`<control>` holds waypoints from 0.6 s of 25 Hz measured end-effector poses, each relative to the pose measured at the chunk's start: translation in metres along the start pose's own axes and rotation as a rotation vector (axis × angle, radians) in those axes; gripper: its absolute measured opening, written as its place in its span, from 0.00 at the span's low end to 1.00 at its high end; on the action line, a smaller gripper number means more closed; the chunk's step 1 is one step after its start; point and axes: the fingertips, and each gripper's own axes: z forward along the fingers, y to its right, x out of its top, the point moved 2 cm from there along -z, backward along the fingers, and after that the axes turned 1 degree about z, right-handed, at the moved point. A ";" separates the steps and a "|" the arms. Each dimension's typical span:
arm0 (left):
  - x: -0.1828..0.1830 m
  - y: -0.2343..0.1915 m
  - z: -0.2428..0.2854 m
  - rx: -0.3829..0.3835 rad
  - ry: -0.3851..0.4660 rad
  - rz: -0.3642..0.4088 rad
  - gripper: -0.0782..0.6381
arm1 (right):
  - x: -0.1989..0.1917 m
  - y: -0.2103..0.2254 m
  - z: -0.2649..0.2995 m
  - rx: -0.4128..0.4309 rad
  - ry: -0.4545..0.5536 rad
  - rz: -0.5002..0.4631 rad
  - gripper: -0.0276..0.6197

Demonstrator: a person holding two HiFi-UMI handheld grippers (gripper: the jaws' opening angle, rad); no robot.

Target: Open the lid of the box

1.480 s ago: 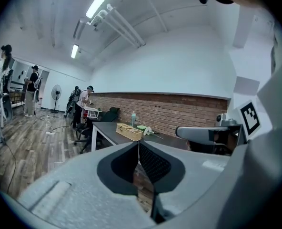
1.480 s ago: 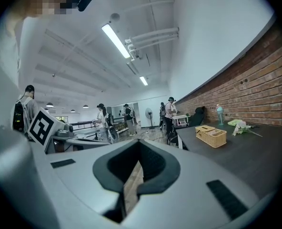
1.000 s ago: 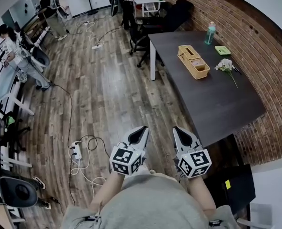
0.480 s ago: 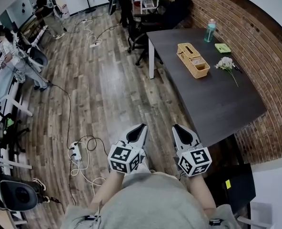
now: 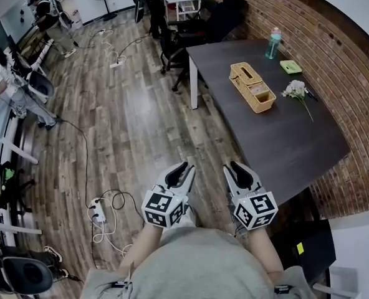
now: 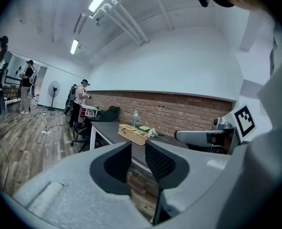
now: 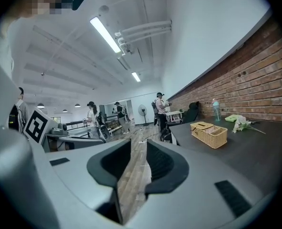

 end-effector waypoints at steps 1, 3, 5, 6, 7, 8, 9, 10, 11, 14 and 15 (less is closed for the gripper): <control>0.003 -0.007 0.007 -0.006 -0.001 0.001 0.24 | 0.003 0.004 0.009 -0.004 0.001 0.001 0.21; 0.010 -0.020 0.021 -0.020 -0.002 0.004 0.25 | 0.009 0.011 0.028 -0.013 0.004 0.001 0.23; 0.018 -0.035 0.035 -0.033 -0.001 0.008 0.27 | 0.016 0.016 0.048 -0.022 0.004 -0.005 0.25; 0.022 -0.043 0.041 -0.039 -0.002 0.009 0.27 | 0.020 0.019 0.058 -0.028 0.004 -0.008 0.26; 0.027 -0.052 0.047 -0.046 -0.003 0.010 0.28 | 0.025 0.020 0.068 -0.033 0.004 -0.010 0.27; 0.031 -0.060 0.053 -0.053 -0.005 0.011 0.29 | 0.029 0.022 0.078 -0.039 0.004 -0.010 0.27; 0.035 -0.068 0.059 -0.060 -0.006 0.012 0.30 | 0.032 0.024 0.088 -0.046 0.003 -0.010 0.27; 0.039 -0.076 0.066 -0.068 -0.007 0.014 0.31 | 0.036 0.027 0.097 -0.055 0.002 -0.008 0.28; 0.043 -0.083 0.072 -0.077 -0.009 0.018 0.32 | 0.039 0.030 0.107 -0.067 0.002 -0.006 0.28; 0.055 -0.105 0.093 -0.117 -0.015 0.033 0.35 | 0.047 0.039 0.134 -0.111 0.002 0.001 0.31; 0.058 -0.112 0.100 -0.129 -0.017 0.036 0.35 | 0.050 0.042 0.143 -0.123 0.002 0.001 0.32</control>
